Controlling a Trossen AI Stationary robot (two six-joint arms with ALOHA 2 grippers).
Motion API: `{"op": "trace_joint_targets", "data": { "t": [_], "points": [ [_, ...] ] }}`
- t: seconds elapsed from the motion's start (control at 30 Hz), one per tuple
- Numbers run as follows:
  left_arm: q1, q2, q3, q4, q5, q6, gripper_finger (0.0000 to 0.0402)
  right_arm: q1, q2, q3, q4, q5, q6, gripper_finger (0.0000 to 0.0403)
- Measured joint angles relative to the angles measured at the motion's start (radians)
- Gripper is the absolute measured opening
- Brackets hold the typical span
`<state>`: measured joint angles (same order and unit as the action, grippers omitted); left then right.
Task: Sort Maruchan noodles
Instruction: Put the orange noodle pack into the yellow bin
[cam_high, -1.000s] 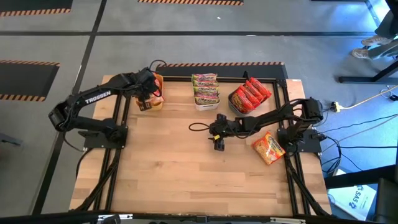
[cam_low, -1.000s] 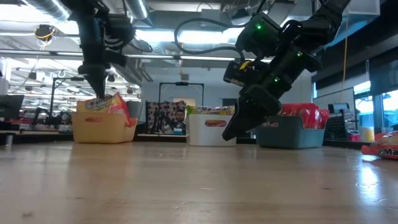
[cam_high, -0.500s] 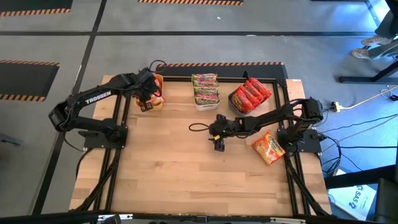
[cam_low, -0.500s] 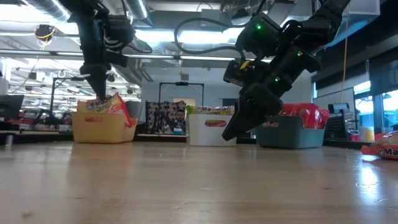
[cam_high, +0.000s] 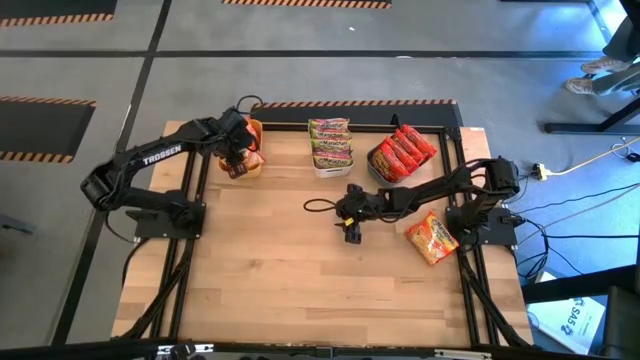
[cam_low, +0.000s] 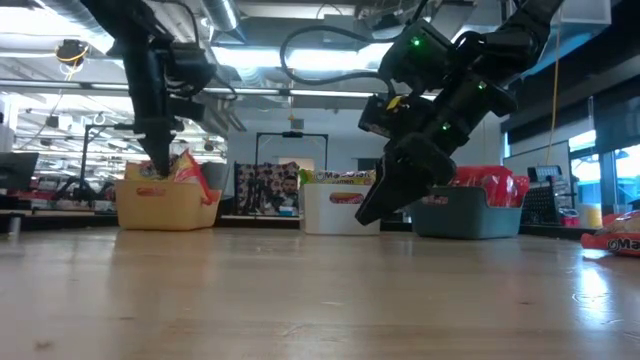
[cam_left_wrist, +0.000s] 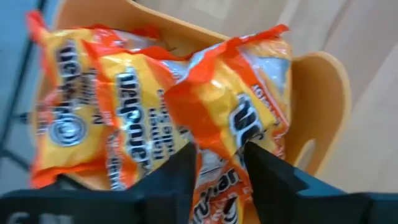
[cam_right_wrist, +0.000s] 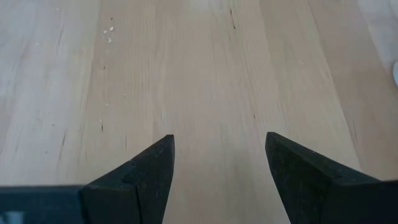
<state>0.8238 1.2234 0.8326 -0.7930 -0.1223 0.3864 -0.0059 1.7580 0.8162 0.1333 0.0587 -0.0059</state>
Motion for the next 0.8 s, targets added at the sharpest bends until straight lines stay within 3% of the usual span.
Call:
{"op": "trace_joint_targets", "data": {
  "t": [0.17, 0.23, 0.7, 0.8],
  "points": [
    [0.003, 0.037, 0.0, -0.01, 0.03, 0.007, 0.0033, 0.0, 0.0, 0.0, 0.0, -0.006, 0.0, 0.0238],
    [-0.006, 0.042, 0.0, -0.022, 0.019, 0.011, 0.001, 0.0, 0.0, 0.0, 0.006, -0.018, -0.002, 0.0238],
    [-0.145, 0.033, 0.121, -0.241, -0.273, 0.118, 0.0001, -0.001, 0.0, 0.0, 0.039, -0.018, -0.003, 0.0238],
    [-0.161, 0.034, 0.12, -0.256, -0.261, 0.121, 0.0001, -0.001, 0.0, 0.0, 0.043, -0.018, -0.003, 0.0238]
  ]
}}
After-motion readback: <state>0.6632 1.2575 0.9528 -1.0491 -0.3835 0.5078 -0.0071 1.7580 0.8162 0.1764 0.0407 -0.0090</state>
